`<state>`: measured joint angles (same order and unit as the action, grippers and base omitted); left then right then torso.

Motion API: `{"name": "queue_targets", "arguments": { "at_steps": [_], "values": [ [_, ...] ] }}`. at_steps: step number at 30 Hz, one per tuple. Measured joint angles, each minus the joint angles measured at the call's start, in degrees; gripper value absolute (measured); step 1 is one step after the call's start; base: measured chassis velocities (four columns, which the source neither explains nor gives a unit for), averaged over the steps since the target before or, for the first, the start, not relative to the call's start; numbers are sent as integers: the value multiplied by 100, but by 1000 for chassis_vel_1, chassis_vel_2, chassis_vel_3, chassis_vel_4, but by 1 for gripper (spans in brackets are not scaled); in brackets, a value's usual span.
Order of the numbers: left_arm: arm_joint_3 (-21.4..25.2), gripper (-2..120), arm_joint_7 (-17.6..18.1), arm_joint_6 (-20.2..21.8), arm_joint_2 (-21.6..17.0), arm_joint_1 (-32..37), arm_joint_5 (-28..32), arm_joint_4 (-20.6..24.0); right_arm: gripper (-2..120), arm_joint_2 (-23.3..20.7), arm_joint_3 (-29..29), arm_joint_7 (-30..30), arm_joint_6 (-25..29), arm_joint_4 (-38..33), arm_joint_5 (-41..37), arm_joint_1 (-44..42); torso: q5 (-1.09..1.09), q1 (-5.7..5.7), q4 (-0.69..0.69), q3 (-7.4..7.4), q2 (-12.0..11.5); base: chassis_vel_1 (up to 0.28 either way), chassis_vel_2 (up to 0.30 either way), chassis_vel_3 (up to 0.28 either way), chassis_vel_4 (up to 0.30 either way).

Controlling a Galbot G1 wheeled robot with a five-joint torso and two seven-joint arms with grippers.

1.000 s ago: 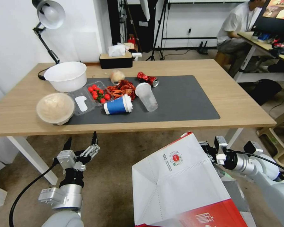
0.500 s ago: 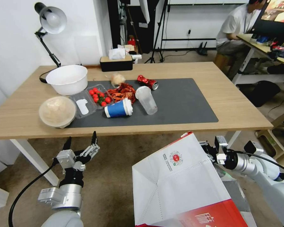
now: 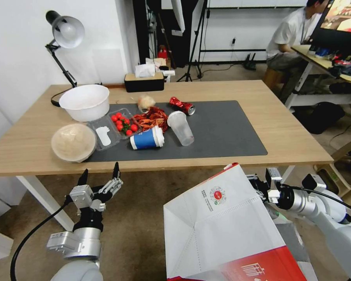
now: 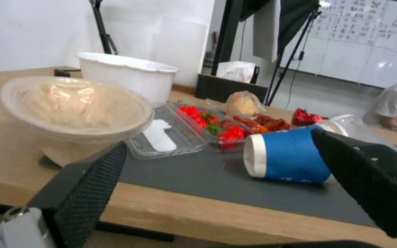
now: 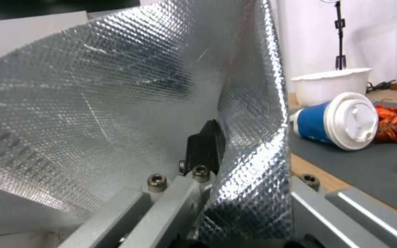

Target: Pick up the food delivery bag from the floor and place it on the table.

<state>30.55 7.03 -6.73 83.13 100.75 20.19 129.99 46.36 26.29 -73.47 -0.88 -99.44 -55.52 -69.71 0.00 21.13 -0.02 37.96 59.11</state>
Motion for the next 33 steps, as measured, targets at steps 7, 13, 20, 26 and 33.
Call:
{"name": "queue_targets", "arguments": {
  "at_steps": [7,13,20,26,33],
  "values": [
    [-3,100,-39,-163,4,-4,58,-63,0,-2,-4,0,2,9,-1,5,0,75,2,100,174,0,0,0,0],
    [-4,100,-107,-296,-9,-13,114,-105,0,-3,-11,2,5,3,-1,-13,0,94,1,131,224,0,0,0,0],
    [3,100,-139,-344,-30,-6,108,-132,0,-42,137,22,5,-30,-167,-49,0,92,1,126,214,0,0,0,0],
    [3,100,-122,-431,-23,-18,108,-155,0,-297,484,211,-40,-254,-715,-117,1,83,1,115,195,0,0,0,0],
    [-13,100,-121,-455,-17,-47,116,-185,0,-538,994,752,-143,-696,-1678,-117,0,77,1,107,181,0,0,0,0]
  ]
}}
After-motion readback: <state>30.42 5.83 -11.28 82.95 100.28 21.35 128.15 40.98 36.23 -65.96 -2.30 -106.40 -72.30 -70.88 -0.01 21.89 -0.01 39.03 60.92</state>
